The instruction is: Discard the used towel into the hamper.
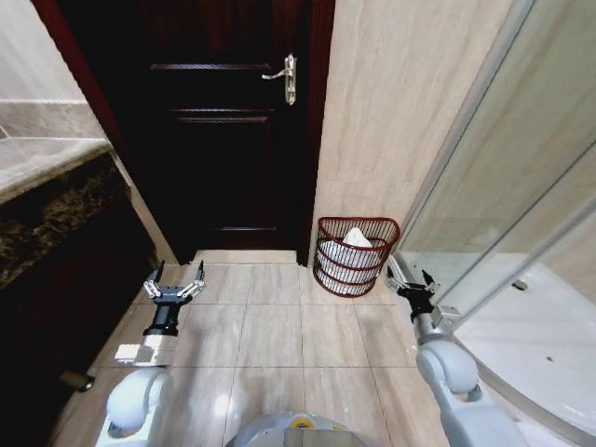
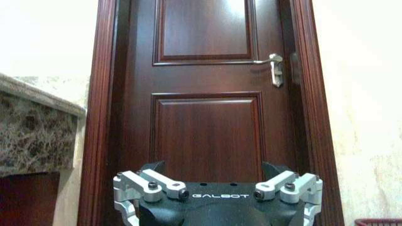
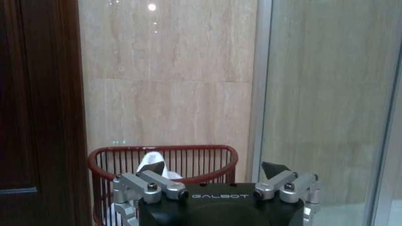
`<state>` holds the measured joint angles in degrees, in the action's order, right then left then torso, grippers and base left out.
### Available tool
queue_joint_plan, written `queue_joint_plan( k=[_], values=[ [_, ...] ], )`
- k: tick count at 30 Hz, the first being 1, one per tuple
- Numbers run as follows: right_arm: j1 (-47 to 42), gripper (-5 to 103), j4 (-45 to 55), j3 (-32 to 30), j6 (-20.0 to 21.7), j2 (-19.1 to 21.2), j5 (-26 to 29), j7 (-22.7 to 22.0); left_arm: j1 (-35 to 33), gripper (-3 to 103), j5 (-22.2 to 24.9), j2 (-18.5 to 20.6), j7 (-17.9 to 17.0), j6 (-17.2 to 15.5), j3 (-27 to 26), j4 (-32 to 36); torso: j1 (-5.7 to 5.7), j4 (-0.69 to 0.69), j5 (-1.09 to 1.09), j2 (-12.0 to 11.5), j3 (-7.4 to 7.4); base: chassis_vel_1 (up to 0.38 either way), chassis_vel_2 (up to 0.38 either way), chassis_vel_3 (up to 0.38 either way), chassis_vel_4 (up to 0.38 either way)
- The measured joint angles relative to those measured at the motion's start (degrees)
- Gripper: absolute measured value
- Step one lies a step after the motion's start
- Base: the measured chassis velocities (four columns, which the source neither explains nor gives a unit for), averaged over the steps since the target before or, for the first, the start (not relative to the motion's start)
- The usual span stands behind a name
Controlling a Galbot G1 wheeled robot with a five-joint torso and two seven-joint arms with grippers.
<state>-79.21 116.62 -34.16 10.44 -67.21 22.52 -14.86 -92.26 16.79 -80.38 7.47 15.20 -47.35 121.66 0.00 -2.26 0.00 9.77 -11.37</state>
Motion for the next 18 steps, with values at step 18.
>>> queue_joint_plan(
  k=[18],
  values=[
    [8.4,100,-1.4,9.1,1.0,2.6,-3.4,0.8,3.5,100,0.4,1.3,-0.8,3.3,-1.2,-3.6,0.0,-0.02,-0.01,0.0,0.0,0.0,0.0,0.0,0.0]
  ],
)
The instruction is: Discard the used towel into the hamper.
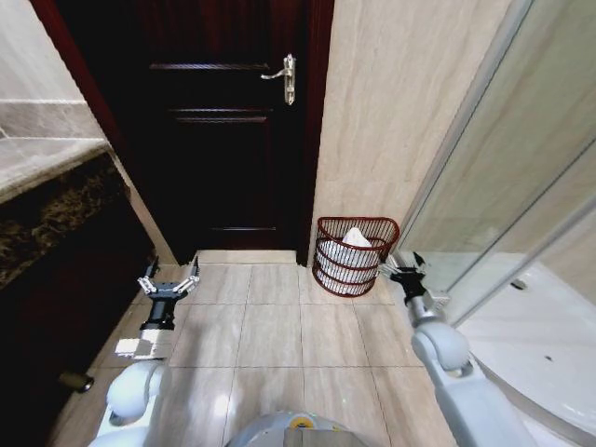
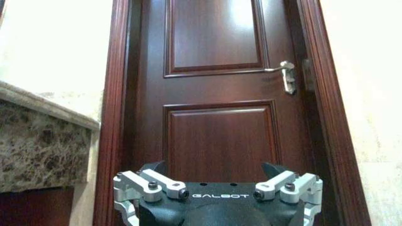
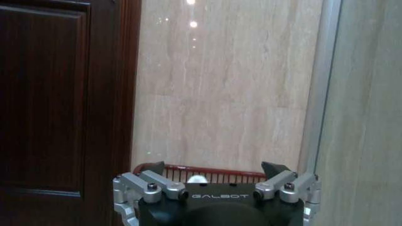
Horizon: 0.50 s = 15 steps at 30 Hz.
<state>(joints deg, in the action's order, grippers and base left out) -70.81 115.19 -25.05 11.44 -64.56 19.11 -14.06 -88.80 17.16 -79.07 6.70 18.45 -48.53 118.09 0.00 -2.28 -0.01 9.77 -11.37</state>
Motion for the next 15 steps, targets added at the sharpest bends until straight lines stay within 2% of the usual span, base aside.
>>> queue_joint_plan(
  k=[5,8,10,13,15],
  values=[
    [-1.4,100,1.0,-2.0,-0.3,0.4,0.5,-0.6,-0.3,100,-0.3,-0.4,-0.3,-1.3,0.2,1.4,0.0,0.03,0.01,0.0,0.0,0.0,0.0,0.0,0.0],
    [-3.4,100,2.8,-4.6,-0.8,1.5,2.2,-1.6,-0.4,100,-0.9,-1.8,-0.7,-3.8,0.9,3.1,0.0,0.01,0.01,0.0,0.0,0.0,0.0,0.0,0.0],
    [-4.3,100,3.5,-5.2,-0.8,1.6,2.8,-2.1,-0.3,100,-1.4,-2.3,-0.8,-4.3,1.2,3.4,0.0,0.0,0.0,0.0,0.0,0.0,0.0,0.0,0.0],
    [-10.6,100,7.8,-10.3,-0.8,2.0,4.9,-1.0,0.6,100,-3.5,-5.2,-0.9,-5.1,2.3,4.1,0.0,0.03,0.02,0.0,0.01,0.0,0.0,0.0,0.0],
    [-12.3,100,8.6,-11.4,-1.0,2.3,5.0,-0.6,0.6,100,-4.2,-6.0,-0.9,-5.1,2.4,4.1,0.0,0.04,0.01,0.0,0.01,0.0,0.0,0.0,0.0]
  ],
)
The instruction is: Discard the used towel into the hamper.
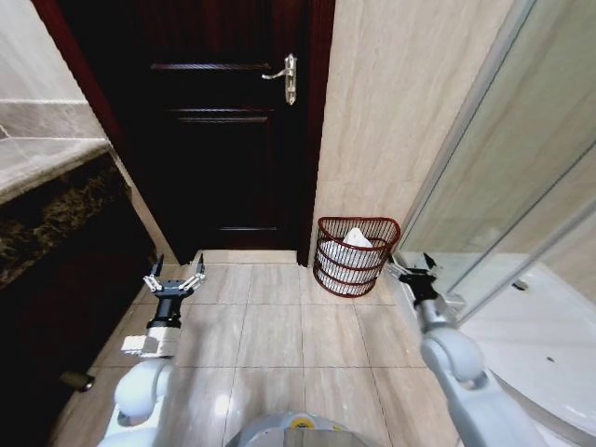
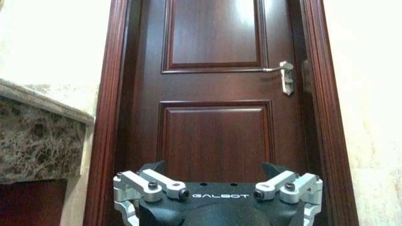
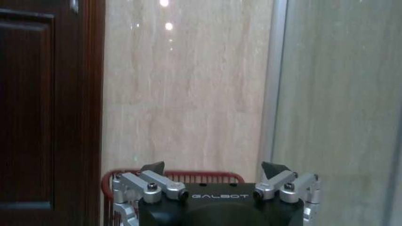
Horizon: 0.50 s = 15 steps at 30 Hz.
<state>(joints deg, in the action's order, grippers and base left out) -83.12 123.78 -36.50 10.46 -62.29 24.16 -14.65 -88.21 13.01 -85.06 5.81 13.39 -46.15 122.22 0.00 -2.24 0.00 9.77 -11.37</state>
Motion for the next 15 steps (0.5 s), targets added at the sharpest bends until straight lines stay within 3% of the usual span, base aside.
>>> queue_joint_plan(
  k=[5,15],
  values=[
    [-4.3,100,2.3,-3.7,-0.4,0.4,1.7,1.9,-2.3,100,-1.6,-1.6,-0.1,0.5,-0.3,1.9,0.0,-0.03,-0.03,0.0,0.0,0.0,0.0,0.0,0.0],
    [-3.7,100,4.1,-2.3,0.2,-3.4,-0.3,2.1,-3.5,100,-1.8,-1.5,0.6,0.5,-0.4,2.2,0.0,-0.04,0.0,0.0,0.0,0.003,-0.003,-0.004,0.005]
  ],
)
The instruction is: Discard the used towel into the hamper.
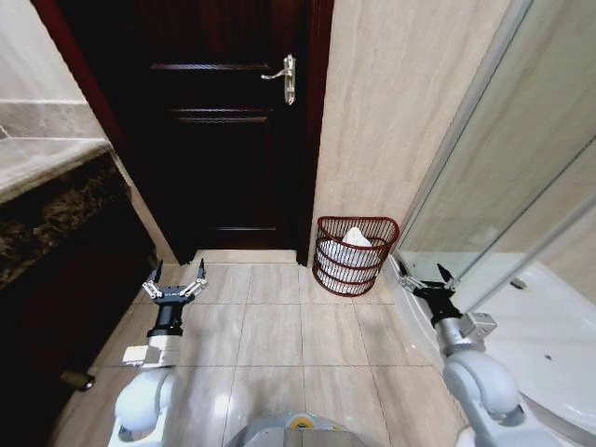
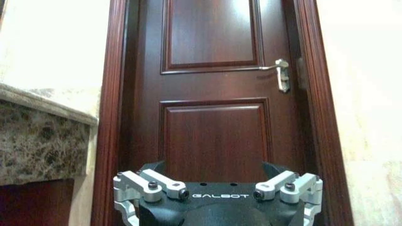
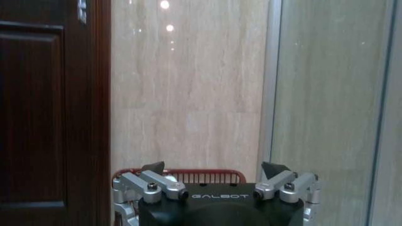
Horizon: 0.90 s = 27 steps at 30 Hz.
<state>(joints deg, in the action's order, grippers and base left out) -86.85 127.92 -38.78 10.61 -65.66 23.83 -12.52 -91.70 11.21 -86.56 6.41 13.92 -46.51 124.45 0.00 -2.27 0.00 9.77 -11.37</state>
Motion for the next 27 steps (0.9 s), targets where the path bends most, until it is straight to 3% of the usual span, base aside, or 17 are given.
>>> queue_joint_plan(
  k=[10,27],
  values=[
    [-3.7,100,5.0,-0.6,-0.3,-9.5,-6.0,1.0,1.0,100,0.3,2.2,1.2,-1.0,0.9,-1.7,0.0,0.02,0.01,0.0,0.0,0.0,-0.019,-0.014,0.005],
    [-3.6,100,4.4,-2.0,-1.1,-9.6,-4.9,0.9,2.0,100,0.2,2.5,1.4,-1.3,0.6,-2.9,0.0,0.02,-0.01,0.0,0.0,-0.079,-0.069,-0.079,-0.083]
  ],
)
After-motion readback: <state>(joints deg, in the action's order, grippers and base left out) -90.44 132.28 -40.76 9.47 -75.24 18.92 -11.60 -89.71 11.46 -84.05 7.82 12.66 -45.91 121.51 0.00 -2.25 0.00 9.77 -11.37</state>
